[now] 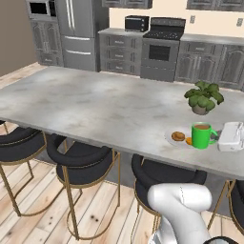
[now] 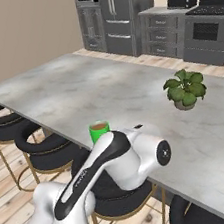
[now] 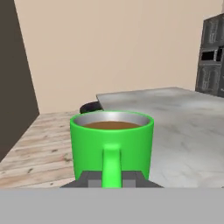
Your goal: Pick up the brewed coffee from the coffee machine and place it next to the breakfast plate on the dining counter.
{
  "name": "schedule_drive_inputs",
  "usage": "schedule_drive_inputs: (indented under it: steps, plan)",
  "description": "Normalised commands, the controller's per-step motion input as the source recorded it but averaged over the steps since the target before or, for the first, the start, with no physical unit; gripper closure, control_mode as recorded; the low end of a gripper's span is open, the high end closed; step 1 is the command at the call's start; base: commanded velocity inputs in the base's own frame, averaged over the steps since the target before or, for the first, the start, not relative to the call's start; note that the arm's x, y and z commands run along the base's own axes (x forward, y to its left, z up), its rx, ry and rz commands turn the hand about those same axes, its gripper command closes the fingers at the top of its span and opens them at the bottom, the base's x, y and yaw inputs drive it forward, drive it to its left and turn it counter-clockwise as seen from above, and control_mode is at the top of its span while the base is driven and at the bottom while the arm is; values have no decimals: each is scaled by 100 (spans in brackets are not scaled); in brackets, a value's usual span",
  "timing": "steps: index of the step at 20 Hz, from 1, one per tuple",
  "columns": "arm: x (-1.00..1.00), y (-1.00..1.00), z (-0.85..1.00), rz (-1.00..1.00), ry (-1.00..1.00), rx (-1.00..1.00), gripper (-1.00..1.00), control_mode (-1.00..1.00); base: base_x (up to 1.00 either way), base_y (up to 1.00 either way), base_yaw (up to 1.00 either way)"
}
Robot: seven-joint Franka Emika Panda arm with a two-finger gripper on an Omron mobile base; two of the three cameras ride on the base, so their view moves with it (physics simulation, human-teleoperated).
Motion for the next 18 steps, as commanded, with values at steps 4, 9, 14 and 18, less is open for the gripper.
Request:
schedule_drive_inputs:
  steps: [4, 9, 14, 18]
  plan:
    - [35, -83, -13, -23, 0, 0, 100, -100, 0, 0, 0]
    - [25, -76, -24, -26, 2, 0, 100, -100, 0, 0, 0]
    - [27, -66, -31, -23, 7, -5, 100, -100, 0, 0, 0]
    - [16, -16, -28, -11, 2, -13, 100, -100, 0, 0, 0]
